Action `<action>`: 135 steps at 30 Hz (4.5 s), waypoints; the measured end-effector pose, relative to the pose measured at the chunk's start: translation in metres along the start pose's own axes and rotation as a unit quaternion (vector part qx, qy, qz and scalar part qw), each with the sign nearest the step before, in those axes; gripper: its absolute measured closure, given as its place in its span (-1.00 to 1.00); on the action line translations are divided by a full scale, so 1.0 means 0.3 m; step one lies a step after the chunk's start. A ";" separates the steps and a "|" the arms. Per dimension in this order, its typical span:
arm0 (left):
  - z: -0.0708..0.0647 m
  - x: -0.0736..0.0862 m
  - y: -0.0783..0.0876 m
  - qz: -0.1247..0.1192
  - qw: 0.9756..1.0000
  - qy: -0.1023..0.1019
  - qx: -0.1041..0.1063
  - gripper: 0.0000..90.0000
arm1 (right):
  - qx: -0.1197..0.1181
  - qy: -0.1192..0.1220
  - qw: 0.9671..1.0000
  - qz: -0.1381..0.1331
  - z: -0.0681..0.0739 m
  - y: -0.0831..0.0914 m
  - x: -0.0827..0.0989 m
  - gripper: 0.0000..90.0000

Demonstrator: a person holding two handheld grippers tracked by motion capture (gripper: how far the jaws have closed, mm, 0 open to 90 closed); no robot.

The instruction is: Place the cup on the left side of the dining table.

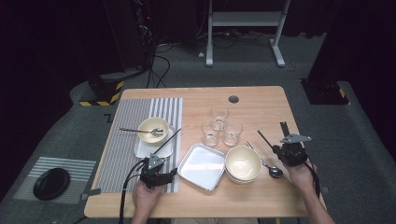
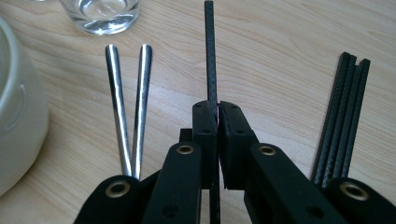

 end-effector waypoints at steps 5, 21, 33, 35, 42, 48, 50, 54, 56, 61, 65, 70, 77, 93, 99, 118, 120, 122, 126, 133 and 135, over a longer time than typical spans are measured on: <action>-0.004 0.001 -0.001 -0.001 1.000 0.009 -0.003 -0.27 | -0.007 0.006 1.000 -0.004 0.001 0.016 -0.008 0.91; -0.003 0.001 -0.001 -0.001 1.000 0.006 -0.003 -0.27 | -0.027 0.016 0.999 -0.018 0.017 0.076 -0.028 0.91; -0.005 0.001 0.000 0.001 1.000 0.008 -0.003 -0.27 | -0.033 0.024 0.999 -0.020 0.034 0.116 -0.030 0.91; 0.000 0.000 0.001 0.003 1.000 -0.005 -0.001 -0.27 | -0.032 0.023 0.999 -0.016 0.038 0.122 -0.030 0.91; -0.001 0.000 0.000 0.003 1.000 -0.005 0.000 -0.27 | -0.036 0.034 0.998 -0.024 0.045 0.142 -0.037 0.91; -0.001 0.000 0.001 0.003 1.000 -0.005 -0.001 -0.27 | -0.040 0.038 0.998 -0.023 0.059 0.156 -0.045 0.91; -0.001 0.000 0.001 0.003 1.000 -0.005 -0.001 -0.27 | -0.042 0.039 0.998 -0.022 0.062 0.161 -0.048 0.91; 0.000 0.000 0.001 0.003 1.000 -0.005 -0.001 -0.27 | -0.047 0.044 0.998 -0.023 0.072 0.166 -0.056 0.91; 0.000 0.000 0.001 0.003 1.000 -0.005 0.000 -0.27 | -0.050 0.047 0.997 -0.024 0.078 0.172 -0.064 0.91; 0.000 0.000 0.001 0.003 1.000 -0.004 -0.001 -0.27 | -0.058 0.056 0.996 -0.029 0.097 0.185 -0.083 0.91; 0.000 0.000 0.001 0.003 1.000 -0.004 0.000 -0.27 | -0.065 0.059 0.996 -0.027 0.110 0.192 -0.096 0.91; -0.001 0.000 0.000 0.003 1.000 -0.005 0.001 -0.27 | -0.073 0.068 0.994 -0.033 0.116 0.194 -0.108 0.91; -0.001 0.000 0.000 0.003 1.000 -0.006 0.001 -0.27 | -0.085 0.063 0.994 -0.024 0.138 0.197 -0.119 0.91; -0.002 0.000 -0.001 0.001 1.000 -0.006 -0.001 -0.27 | -0.107 0.096 0.989 -0.029 0.167 0.201 -0.153 0.91; -0.004 0.000 -0.001 0.003 1.000 -0.011 -0.003 -0.28 | -0.113 0.091 0.989 -0.028 0.192 0.197 -0.162 0.91; -0.008 0.002 -0.003 0.009 1.000 -0.021 -0.011 -0.32 | -0.148 0.123 0.981 -0.034 0.232 0.192 -0.201 0.91; -0.008 0.002 -0.003 0.009 1.000 -0.021 -0.011 -0.33 | -0.154 0.121 0.980 -0.035 0.241 0.196 -0.205 0.91; -0.008 0.001 -0.003 0.007 1.000 -0.019 -0.011 -0.33 | -0.156 0.113 0.980 -0.041 0.249 0.196 -0.211 0.91; -0.010 0.000 -0.005 0.005 1.000 -0.014 -0.014 -0.33 | -0.166 0.119 0.978 -0.047 0.260 0.189 -0.220 0.91; -0.010 0.000 -0.005 0.004 1.000 -0.013 -0.013 -0.34 | -0.177 0.112 0.977 -0.050 0.299 0.174 -0.231 0.91; -0.010 0.000 -0.005 0.004 1.000 -0.013 -0.013 -0.34 | -0.181 0.115 0.975 -0.053 0.308 0.169 -0.236 0.91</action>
Point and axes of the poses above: each handheld gripper's, and its own axes: y roughly backward along the jaws, x roughly out of its underside, z roughly to its left, the point moved 6 cm from there along -y, roughly forward along the jaws, and after that the axes turned 13 degrees about -z, right-handed, at the moved point
